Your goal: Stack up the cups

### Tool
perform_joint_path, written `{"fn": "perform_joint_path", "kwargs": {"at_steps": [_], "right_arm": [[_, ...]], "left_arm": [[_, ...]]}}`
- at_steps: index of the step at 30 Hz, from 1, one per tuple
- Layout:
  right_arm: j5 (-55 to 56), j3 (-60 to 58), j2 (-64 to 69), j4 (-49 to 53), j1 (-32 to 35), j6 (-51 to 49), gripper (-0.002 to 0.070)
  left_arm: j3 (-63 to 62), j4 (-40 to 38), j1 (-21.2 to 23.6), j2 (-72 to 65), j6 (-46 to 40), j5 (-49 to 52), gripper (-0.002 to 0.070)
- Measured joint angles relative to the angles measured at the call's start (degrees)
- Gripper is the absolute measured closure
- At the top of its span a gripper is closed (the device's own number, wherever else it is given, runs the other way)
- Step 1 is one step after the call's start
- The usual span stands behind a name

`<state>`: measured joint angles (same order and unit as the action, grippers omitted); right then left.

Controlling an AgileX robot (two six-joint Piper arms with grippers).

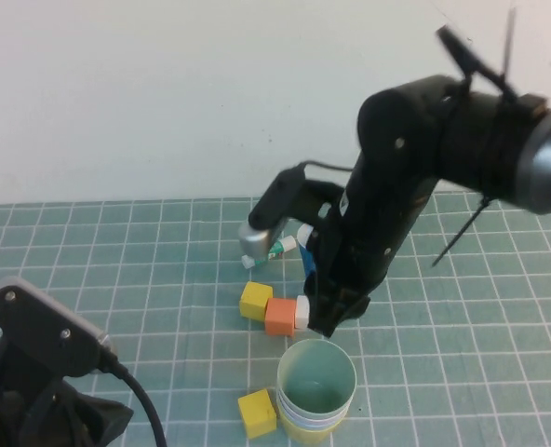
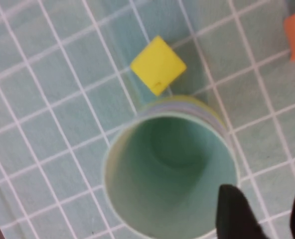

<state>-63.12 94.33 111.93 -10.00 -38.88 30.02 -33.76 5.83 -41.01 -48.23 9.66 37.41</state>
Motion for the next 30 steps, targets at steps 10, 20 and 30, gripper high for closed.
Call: {"fn": "perform_joint_path", "kwargs": {"at_steps": [10, 20, 30], "right_arm": [[13.49, -17.11, -28.3, -6.79, 0.0, 7.54, 0.0638], [23.2, -36.49, -51.99, -7.43, 0.0, 11.76, 0.0677], [26.96, -45.7, -69.23, -8.64, 0.0, 15.51, 0.0678]], "left_arm": [[0.0, 0.09, 0.0, 5.15, 2.05, -4.59, 0.0676], [5.73, 0.09, 0.0, 19.99, 2.7, -11.5, 0.0676], [10.86, 0.31, 0.0, 22.79, 2.86, -13.36, 0.0676]]}}
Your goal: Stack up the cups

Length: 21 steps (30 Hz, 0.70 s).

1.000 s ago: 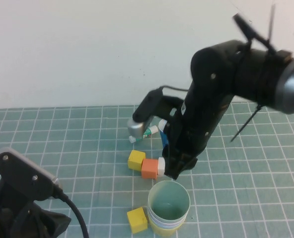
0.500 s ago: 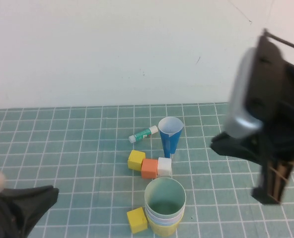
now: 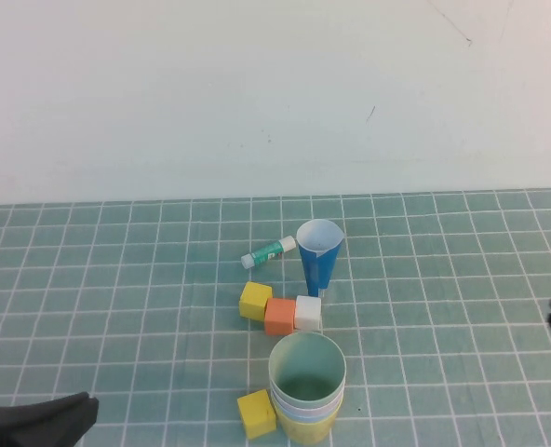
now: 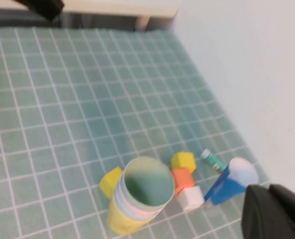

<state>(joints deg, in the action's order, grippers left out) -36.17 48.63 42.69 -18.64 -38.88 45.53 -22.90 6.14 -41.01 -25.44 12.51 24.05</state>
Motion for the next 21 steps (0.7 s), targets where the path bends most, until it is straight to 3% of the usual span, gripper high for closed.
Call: {"fn": "perform_joint_path", "kwargs": {"at_steps": [21], "right_arm": [[0.15, -0.48, -2.9, 0.11, 0.0, 0.33, 0.0678]], "left_arm": [[0.05, 0.0, 0.0, 0.0, 0.15, 0.0, 0.0676]]}}
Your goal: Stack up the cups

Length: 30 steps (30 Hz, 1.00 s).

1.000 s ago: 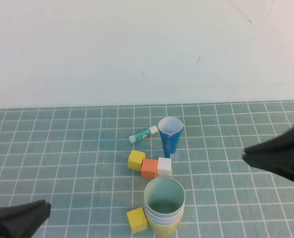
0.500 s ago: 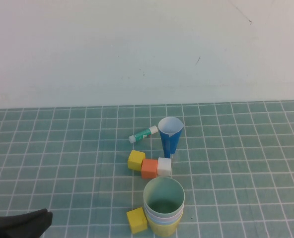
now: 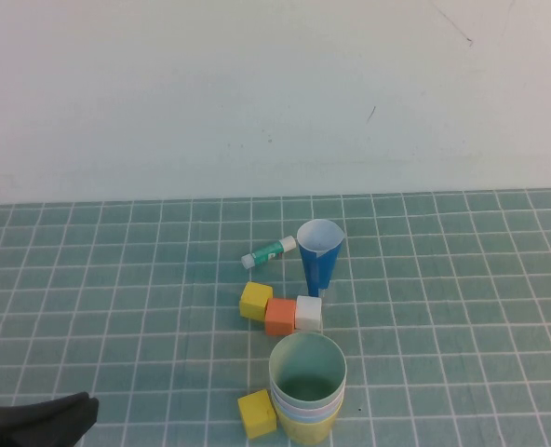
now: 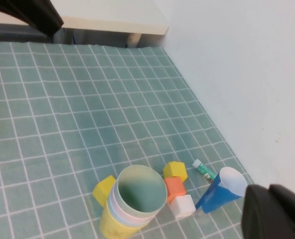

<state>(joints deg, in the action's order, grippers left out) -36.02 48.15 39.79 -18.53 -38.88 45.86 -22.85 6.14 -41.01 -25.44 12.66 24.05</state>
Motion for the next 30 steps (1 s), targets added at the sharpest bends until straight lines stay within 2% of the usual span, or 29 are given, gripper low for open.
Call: {"fn": "perform_joint_path", "kwargs": {"at_steps": [6, 12, 19, 26, 30], "right_arm": [[0.76, -1.96, -0.5, 12.47, 0.0, -4.97, 0.0678], [14.02, -14.28, -5.79, 15.54, 3.18, -12.02, 0.0678], [21.43, -32.62, -21.24, 13.7, 17.73, -19.35, 0.0678], [21.49, -41.77, -35.18, 13.51, 37.18, -22.04, 0.0678], [21.37, -45.49, -39.09, 15.04, 43.75, -25.26, 0.0678]], "left_arm": [[0.0, 0.0, 0.0, 0.0, 0.0, -0.1, 0.0676], [0.0, 0.0, 0.0, 0.0, 0.0, -0.1, 0.0677], [0.0, 0.0, 0.0, 0.0, 0.0, -0.1, 0.0676], [0.0, 0.0, 0.0, 0.0, 0.0, -0.1, 0.0676], [0.0, 0.0, 0.0, 0.0, 0.0, -0.1, 0.0676]]}}
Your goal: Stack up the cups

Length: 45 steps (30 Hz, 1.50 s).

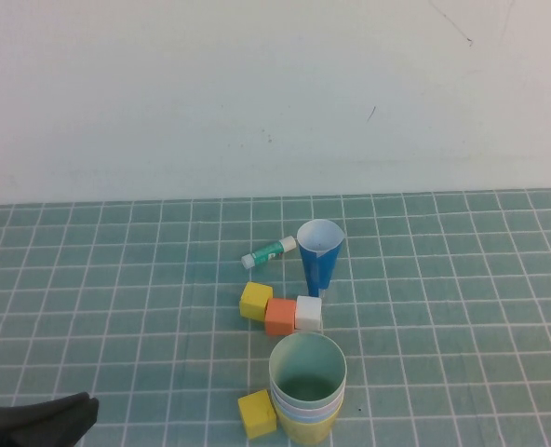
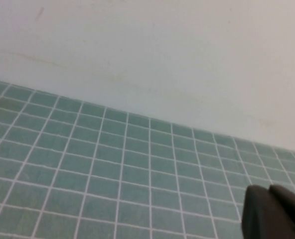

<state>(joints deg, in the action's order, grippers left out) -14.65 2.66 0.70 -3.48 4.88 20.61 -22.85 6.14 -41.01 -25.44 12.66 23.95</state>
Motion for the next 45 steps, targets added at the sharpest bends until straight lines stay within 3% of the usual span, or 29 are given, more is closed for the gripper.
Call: {"fn": "perform_joint_path", "kwargs": {"at_steps": [5, 10, 45], "right_arm": [[-0.44, -3.83, -1.35, 5.55, 1.31, -11.46, 0.0678], [-3.28, -4.23, -1.44, 6.59, 1.31, -15.97, 0.0678], [-4.3, -4.23, -1.44, 6.96, 1.31, -17.44, 0.0678]], "left_arm": [[0.0, 0.0, 0.0, 0.0, 0.0, 0.0, 0.0677], [0.0, 0.0, 0.0, 0.0, 0.0, 0.0, 0.0676], [0.0, 0.0, 0.0, 0.0, 0.0, 0.0, 0.0677]]}}
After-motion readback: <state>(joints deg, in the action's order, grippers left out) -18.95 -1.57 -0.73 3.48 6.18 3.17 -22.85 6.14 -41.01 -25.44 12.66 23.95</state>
